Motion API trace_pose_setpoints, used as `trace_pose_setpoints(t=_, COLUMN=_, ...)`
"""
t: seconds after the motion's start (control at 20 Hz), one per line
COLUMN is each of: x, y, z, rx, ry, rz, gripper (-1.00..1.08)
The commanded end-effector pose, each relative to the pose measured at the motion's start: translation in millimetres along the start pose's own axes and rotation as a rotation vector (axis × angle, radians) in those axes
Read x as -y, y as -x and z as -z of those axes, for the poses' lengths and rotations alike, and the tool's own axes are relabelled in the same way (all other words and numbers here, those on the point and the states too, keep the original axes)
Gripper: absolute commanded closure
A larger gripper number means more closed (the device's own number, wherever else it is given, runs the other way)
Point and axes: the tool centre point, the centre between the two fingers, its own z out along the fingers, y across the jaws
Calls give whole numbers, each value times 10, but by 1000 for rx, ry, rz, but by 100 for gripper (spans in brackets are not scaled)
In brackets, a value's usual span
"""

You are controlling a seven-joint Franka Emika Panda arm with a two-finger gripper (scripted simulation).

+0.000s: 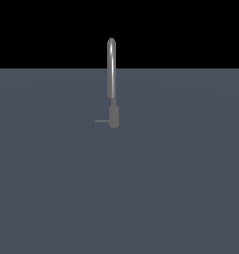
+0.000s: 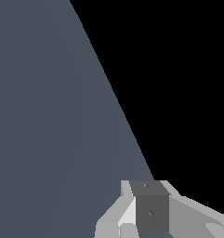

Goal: Turn on the faucet by rotating a designated handle.

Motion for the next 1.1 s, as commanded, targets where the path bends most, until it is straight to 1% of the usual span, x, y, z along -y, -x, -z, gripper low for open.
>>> trace_pose_setpoints(t=0.0, x=-30, y=-97, z=115, rx=-44, ry=100, rz=4, gripper=108)
trace_pose_setpoints(t=0.3, x=-3, y=-338, z=418, rx=-152, ry=329, rz=34, gripper=108)
trace_pose_setpoints(t=0.55, x=133, y=-550, z=683, rx=-248, ry=509, rz=80, gripper=108)
trace_pose_setpoints(t=0.8, x=383, y=-763, z=933, rx=-349, ry=677, rz=146, gripper=108)
trace_pose_setpoints(t=1.05, x=748, y=-967, z=1142, rx=-455, ry=830, rz=233, gripper=108)
